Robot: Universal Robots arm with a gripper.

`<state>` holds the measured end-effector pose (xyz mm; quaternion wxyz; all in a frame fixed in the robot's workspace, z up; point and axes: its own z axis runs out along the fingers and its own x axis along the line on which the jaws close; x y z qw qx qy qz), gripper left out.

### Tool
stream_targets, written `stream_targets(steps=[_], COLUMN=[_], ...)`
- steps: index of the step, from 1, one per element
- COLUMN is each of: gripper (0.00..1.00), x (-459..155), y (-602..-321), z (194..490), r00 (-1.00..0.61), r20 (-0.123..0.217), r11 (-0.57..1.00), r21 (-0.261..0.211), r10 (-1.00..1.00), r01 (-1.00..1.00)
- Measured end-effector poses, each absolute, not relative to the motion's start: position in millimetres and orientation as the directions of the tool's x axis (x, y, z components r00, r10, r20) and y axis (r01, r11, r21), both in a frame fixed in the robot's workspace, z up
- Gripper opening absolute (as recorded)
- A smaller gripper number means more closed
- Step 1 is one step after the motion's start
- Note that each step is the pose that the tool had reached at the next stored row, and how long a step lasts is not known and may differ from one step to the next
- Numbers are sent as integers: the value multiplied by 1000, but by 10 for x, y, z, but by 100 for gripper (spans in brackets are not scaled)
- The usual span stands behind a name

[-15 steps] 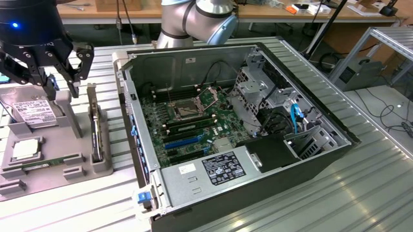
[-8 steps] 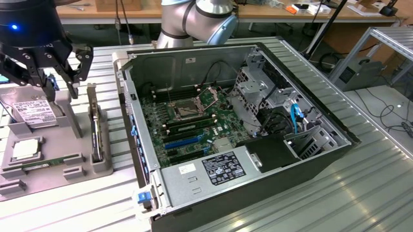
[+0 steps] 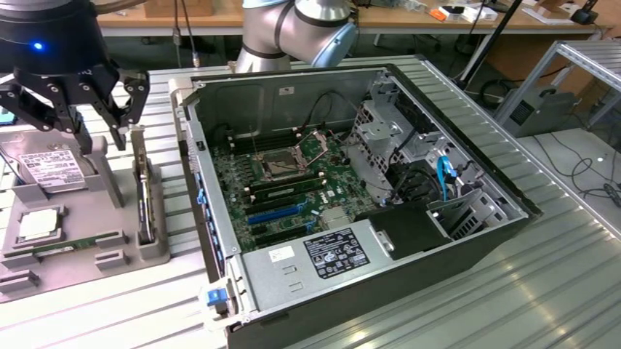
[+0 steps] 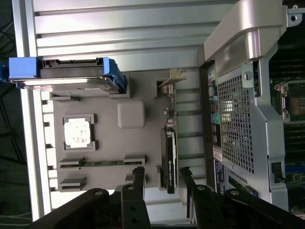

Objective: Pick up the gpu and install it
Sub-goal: 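Pick up the gpu and move the gpu toward the slot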

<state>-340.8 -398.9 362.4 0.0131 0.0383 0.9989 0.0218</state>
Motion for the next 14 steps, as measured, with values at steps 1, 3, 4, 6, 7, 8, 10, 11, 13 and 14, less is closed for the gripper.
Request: stream_targets(steps=[1,3,4,6,7,8,10,11,13,14], gripper=[42,42,42,42,42,42,42,42,42,42], x=[-3396,-3373,-3363,-3348,-3329,-3323,-3308,-3301,-3282,-3267], y=[-3989,-3989,-3989,-3989,-3989,-3989,-3989,-3989,-3989,-3989], z=[3617,3604,3598,3591,3579,3573,3559,3553,3539,3532], r00=[-997,-997,-997,-997,-997,-997,-997,-997,-997,-997], r20=[-25,-24,-24,-24,-24,-24,-24,-24,-24,-24], r11=[996,996,996,996,996,996,996,996,996,996], r21=[45,45,45,45,45,45,45,45,45,45], r10=[77,77,77,77,77,77,77,77,77,77], r01=[76,76,76,76,76,76,76,76,76,76])
